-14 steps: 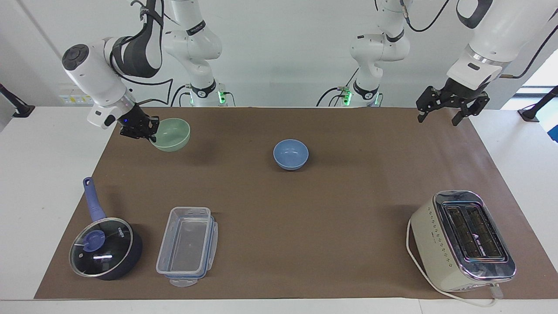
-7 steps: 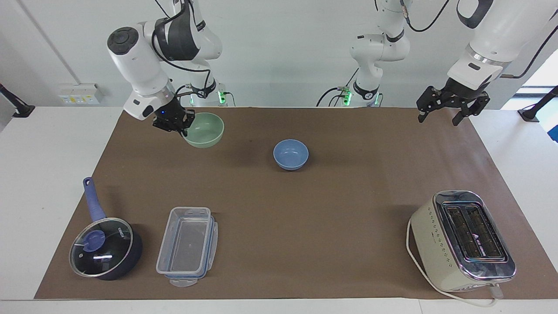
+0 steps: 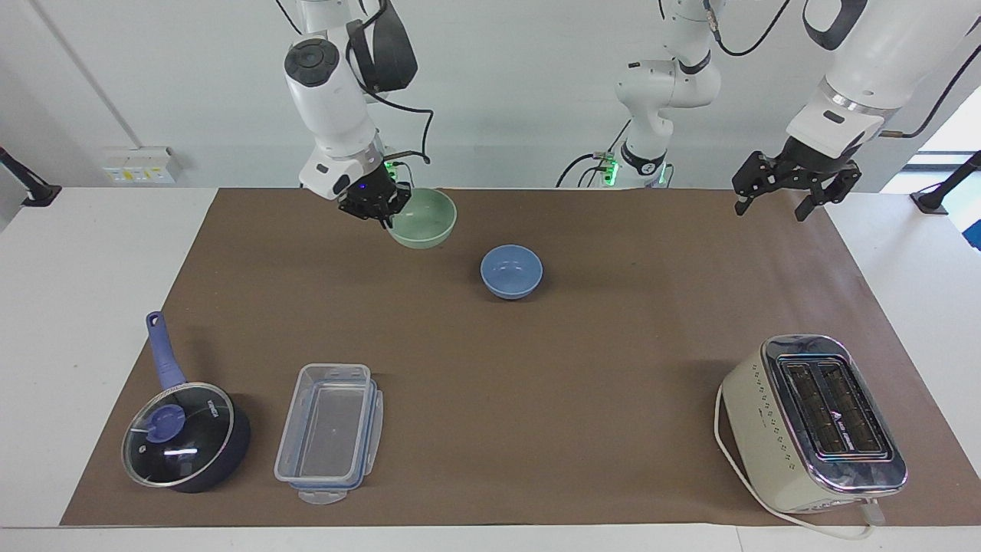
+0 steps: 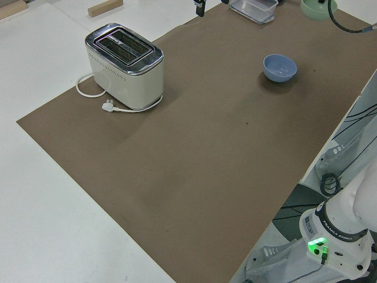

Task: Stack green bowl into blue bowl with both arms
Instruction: 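Carry the green bowl over the blue bowl with the right gripper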

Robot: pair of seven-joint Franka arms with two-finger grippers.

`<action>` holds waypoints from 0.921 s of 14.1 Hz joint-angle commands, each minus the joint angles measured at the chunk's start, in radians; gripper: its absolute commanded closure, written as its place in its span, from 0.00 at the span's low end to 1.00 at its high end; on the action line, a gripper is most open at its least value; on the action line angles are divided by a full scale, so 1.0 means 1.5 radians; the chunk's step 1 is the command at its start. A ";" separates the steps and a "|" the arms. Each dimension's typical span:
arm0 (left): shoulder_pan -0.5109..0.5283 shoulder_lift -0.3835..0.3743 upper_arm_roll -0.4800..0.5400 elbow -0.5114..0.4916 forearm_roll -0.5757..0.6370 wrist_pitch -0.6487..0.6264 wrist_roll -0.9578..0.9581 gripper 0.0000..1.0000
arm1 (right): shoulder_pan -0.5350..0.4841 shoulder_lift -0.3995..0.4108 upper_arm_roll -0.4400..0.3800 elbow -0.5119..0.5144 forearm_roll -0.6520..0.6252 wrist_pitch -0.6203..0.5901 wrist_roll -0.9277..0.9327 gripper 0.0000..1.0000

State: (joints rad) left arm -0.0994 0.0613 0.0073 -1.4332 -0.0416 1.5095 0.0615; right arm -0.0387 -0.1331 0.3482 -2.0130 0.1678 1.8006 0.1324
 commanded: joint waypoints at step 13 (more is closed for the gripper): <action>0.015 -0.022 -0.002 -0.025 0.010 -0.010 0.009 0.00 | 0.167 0.132 0.000 -0.049 0.050 0.251 0.151 1.00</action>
State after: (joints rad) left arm -0.0917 0.0605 0.0137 -1.4339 -0.0416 1.5053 0.0614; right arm 0.1894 0.0456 0.3526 -2.0941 0.2178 2.1484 0.3462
